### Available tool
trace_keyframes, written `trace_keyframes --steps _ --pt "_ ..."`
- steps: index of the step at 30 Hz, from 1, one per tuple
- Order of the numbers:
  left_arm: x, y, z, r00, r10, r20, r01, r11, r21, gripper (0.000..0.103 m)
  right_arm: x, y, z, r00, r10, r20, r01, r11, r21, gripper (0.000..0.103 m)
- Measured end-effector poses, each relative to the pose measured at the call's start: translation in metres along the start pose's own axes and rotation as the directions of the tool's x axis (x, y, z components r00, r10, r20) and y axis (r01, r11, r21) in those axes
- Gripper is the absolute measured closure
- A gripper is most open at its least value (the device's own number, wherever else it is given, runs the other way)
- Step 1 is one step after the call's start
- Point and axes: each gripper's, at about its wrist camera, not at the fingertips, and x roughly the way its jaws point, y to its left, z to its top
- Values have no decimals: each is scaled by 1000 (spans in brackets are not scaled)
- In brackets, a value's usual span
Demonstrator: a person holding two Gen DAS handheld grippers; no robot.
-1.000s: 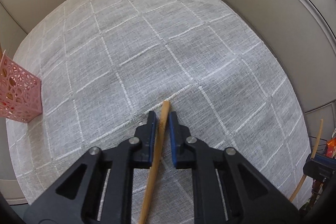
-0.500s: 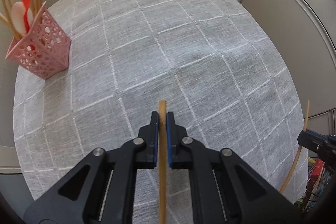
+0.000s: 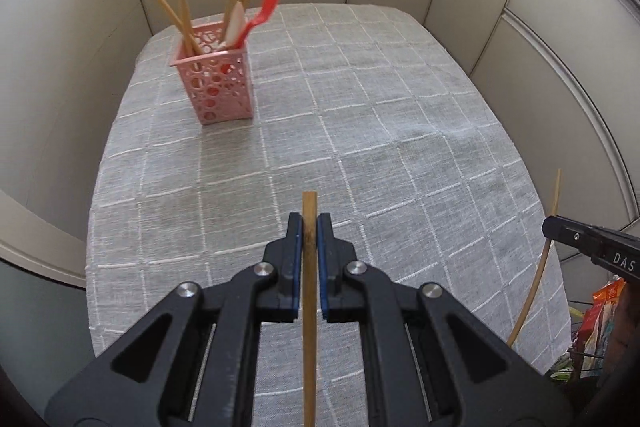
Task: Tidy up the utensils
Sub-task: 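Lift both held chopsticks upright and carry them over the pink basket, then lower the left chopstick into the basket and open the left tool while the right tool holds its chopstick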
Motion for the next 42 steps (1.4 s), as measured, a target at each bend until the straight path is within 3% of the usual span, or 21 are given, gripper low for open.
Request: trace_keyframes --steps 3,9,14,20,31,35,42 --pt "-18 18 -4 999 -16 32 18 998 -61 95 -6 26 -6 999 -10 39 12 998 -61 98" --pt "-48 35 -5 992 -12 122 23 996 -83 95 -12 70 -14 997 26 72 -16 990 -140 98" --pt "-77 56 6 976 -13 217 43 990 -135 95 -27 97 -13 990 60 126 -35 982 -188 98" --pt "-101 78 27 952 2 306 60 979 -195 95 -53 122 8 967 96 237 -48 978 -202 98" --pt "-114 105 71 913 44 406 61 969 -241 95 -84 162 61 923 177 342 -93 964 -249 98" --pt "-117 104 90 886 67 458 52 969 -242 95 -91 176 77 903 209 375 -114 958 -262 98" --pt "-120 97 128 797 159 582 -15 969 -245 95 -91 195 103 880 238 410 -130 953 -273 98"
